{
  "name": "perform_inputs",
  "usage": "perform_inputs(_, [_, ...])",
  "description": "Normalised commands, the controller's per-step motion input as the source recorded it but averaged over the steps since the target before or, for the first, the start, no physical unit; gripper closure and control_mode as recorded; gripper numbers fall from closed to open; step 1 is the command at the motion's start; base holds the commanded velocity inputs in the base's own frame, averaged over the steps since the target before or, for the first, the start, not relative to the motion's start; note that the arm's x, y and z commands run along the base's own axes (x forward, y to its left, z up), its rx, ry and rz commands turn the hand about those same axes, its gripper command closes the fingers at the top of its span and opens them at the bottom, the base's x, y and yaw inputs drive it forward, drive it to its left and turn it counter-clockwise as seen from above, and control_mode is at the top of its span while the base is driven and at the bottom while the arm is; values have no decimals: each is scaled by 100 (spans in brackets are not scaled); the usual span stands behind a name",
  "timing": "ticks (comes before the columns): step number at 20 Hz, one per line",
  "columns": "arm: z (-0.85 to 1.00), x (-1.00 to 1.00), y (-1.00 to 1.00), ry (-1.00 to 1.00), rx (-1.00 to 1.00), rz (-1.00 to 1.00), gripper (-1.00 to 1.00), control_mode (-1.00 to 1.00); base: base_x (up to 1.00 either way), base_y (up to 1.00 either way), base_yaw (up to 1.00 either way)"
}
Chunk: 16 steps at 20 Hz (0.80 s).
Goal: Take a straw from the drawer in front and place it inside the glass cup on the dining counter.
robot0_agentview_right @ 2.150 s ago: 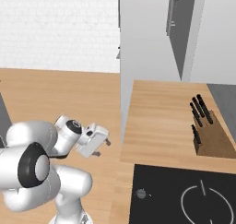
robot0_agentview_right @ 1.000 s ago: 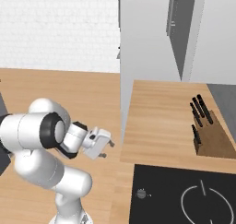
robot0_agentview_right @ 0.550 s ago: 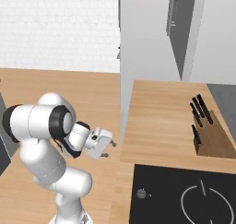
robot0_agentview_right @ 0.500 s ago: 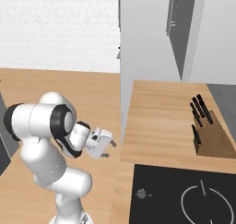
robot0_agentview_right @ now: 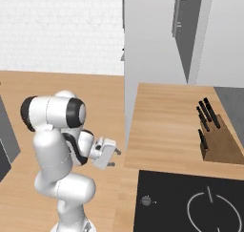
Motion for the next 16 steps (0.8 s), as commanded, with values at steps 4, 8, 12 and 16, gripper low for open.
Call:
perform_inputs(4, [-10,18,0,0,-5,0,-100,-100,0,0,0])
perform_inputs(8, [-9,23,-1,0,-4,0,-100,-100,0,0,0])
perform_inputs(12, [-13,20,-4,0,-2,0,-100,-100,0,0,0])
perform_inputs(16, [-14,22,-9,0,-1,0,-100,-100,0,0,0])
